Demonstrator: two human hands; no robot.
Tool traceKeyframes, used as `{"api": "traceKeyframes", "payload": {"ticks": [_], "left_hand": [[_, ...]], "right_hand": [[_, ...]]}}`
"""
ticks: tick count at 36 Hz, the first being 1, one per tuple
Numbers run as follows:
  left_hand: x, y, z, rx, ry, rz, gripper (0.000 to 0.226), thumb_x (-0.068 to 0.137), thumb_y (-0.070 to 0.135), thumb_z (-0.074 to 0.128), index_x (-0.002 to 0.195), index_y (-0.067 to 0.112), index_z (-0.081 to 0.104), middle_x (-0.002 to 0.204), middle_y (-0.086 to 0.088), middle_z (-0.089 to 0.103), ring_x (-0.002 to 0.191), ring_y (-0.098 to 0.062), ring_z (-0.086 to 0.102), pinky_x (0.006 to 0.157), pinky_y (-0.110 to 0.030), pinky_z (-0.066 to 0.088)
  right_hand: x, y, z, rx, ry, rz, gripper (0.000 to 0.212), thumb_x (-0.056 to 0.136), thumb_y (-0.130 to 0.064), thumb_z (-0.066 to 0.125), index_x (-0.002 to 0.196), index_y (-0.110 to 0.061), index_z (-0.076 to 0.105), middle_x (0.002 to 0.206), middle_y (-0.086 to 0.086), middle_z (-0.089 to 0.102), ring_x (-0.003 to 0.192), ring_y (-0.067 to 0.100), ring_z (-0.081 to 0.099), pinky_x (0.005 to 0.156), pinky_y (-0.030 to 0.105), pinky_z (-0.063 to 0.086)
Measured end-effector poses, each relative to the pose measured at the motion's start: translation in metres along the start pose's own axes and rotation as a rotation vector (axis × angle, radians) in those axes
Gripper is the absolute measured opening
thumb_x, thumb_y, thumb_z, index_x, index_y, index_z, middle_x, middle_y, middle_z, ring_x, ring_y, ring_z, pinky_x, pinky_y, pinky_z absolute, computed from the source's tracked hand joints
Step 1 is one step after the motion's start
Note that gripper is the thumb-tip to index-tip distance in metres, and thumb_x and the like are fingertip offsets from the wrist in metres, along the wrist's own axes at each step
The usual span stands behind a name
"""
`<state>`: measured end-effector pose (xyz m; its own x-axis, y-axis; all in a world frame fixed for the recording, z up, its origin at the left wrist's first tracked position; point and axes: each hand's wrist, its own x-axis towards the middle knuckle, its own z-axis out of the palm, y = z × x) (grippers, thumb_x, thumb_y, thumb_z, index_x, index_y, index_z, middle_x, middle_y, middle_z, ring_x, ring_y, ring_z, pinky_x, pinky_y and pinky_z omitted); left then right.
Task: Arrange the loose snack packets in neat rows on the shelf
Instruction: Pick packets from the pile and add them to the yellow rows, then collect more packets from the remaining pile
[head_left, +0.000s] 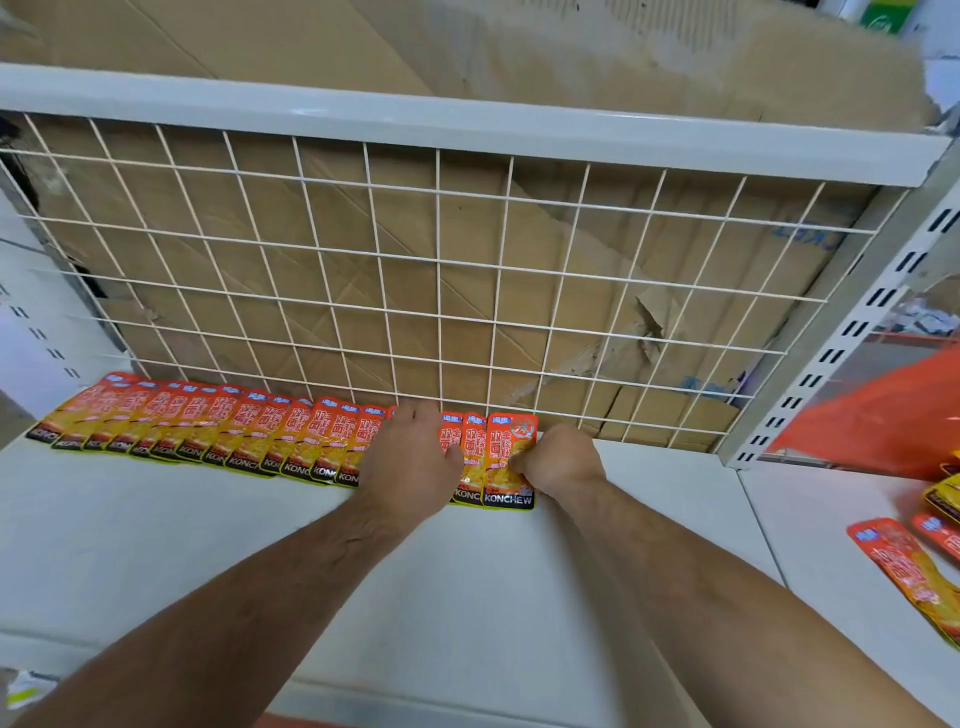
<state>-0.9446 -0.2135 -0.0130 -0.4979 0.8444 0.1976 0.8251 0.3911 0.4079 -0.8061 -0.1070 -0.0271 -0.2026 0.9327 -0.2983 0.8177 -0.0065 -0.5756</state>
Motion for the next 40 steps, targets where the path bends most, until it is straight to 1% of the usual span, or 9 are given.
{"api": "traceKeyframes", "payload": {"ticks": [8,13,19,22,25,27,29,33,40], "left_hand": [[-0.004,0.003,0.001,0.029,-0.013,-0.010,0.038,0.090,0.039,0.058,0.121,0.018,0.052,0.117,-0.002,0.054,0.107,-0.022,0.055,0.082,-0.034,0.048],[-0.005,0.001,0.001,0.037,-0.037,0.008,0.041,0.090,0.040,0.057,0.123,0.017,0.051,0.116,-0.004,0.055,0.107,-0.025,0.056,0.083,-0.035,0.048],[-0.007,0.003,0.004,0.068,-0.057,0.098,0.042,0.091,0.041,0.055,0.125,0.017,0.056,0.119,-0.004,0.058,0.112,-0.024,0.053,0.089,-0.035,0.046],[-0.006,0.006,0.007,0.097,-0.062,0.182,0.043,0.088,0.040,0.055,0.124,0.017,0.059,0.118,-0.005,0.061,0.109,-0.027,0.054,0.091,-0.037,0.046],[-0.006,0.012,0.011,0.103,-0.092,0.254,0.046,0.087,0.041,0.054,0.127,0.018,0.059,0.121,-0.003,0.062,0.113,-0.026,0.053,0.095,-0.038,0.045],[-0.006,0.018,0.015,0.111,-0.114,0.292,0.048,0.087,0.042,0.053,0.128,0.019,0.058,0.123,-0.001,0.061,0.116,-0.025,0.052,0.096,-0.038,0.044],[-0.008,0.026,0.020,0.115,-0.141,0.340,0.049,0.087,0.043,0.052,0.131,0.021,0.055,0.126,0.000,0.059,0.119,-0.024,0.049,0.097,-0.036,0.042],[-0.016,0.045,0.034,0.101,-0.198,0.446,0.050,0.087,0.046,0.051,0.132,0.024,0.052,0.131,0.002,0.055,0.123,-0.022,0.045,0.102,-0.034,0.037],[-0.037,0.096,0.051,0.061,-0.297,0.583,0.052,0.089,0.049,0.049,0.134,0.022,0.050,0.136,0.001,0.052,0.125,-0.024,0.044,0.104,-0.038,0.038]], "right_hand": [[-0.001,-0.003,0.001,-0.121,0.051,-0.012,0.028,0.077,-0.037,0.073,0.096,-0.019,0.064,0.098,0.000,0.068,0.091,0.023,0.067,0.068,0.028,0.046],[-0.002,0.001,0.000,-0.151,0.065,-0.046,0.034,0.075,-0.042,0.075,0.098,-0.018,0.066,0.097,0.001,0.069,0.090,0.024,0.067,0.071,0.029,0.050],[-0.007,0.002,-0.002,-0.155,0.067,-0.070,0.031,0.077,-0.043,0.072,0.094,-0.018,0.066,0.090,-0.001,0.068,0.080,0.022,0.064,0.066,0.027,0.046],[-0.015,0.005,-0.006,-0.167,0.092,-0.062,0.027,0.080,-0.046,0.068,0.082,-0.019,0.062,0.084,-0.002,0.065,0.077,0.022,0.061,0.065,0.027,0.045],[-0.027,0.012,-0.012,-0.192,0.150,-0.072,0.030,0.083,-0.047,0.063,0.097,-0.021,0.066,0.100,0.000,0.070,0.092,0.023,0.065,0.072,0.028,0.048],[-0.035,0.020,-0.016,-0.216,0.190,-0.103,0.034,0.085,-0.042,0.060,0.111,-0.020,0.065,0.112,0.000,0.067,0.105,0.023,0.063,0.076,0.029,0.046],[-0.045,0.032,-0.022,-0.284,0.233,-0.164,0.036,0.087,-0.041,0.056,0.115,-0.019,0.064,0.116,0.002,0.065,0.112,0.025,0.058,0.081,0.031,0.048],[-0.069,0.063,-0.033,-0.427,0.249,-0.195,0.042,0.087,-0.050,0.053,0.114,-0.018,0.061,0.116,0.003,0.061,0.114,0.028,0.051,0.087,0.034,0.049],[-0.108,0.121,-0.063,-0.445,0.322,-0.087,0.045,0.085,-0.057,0.051,0.110,-0.022,0.061,0.116,0.001,0.062,0.111,0.028,0.054,0.088,0.034,0.049]]}}
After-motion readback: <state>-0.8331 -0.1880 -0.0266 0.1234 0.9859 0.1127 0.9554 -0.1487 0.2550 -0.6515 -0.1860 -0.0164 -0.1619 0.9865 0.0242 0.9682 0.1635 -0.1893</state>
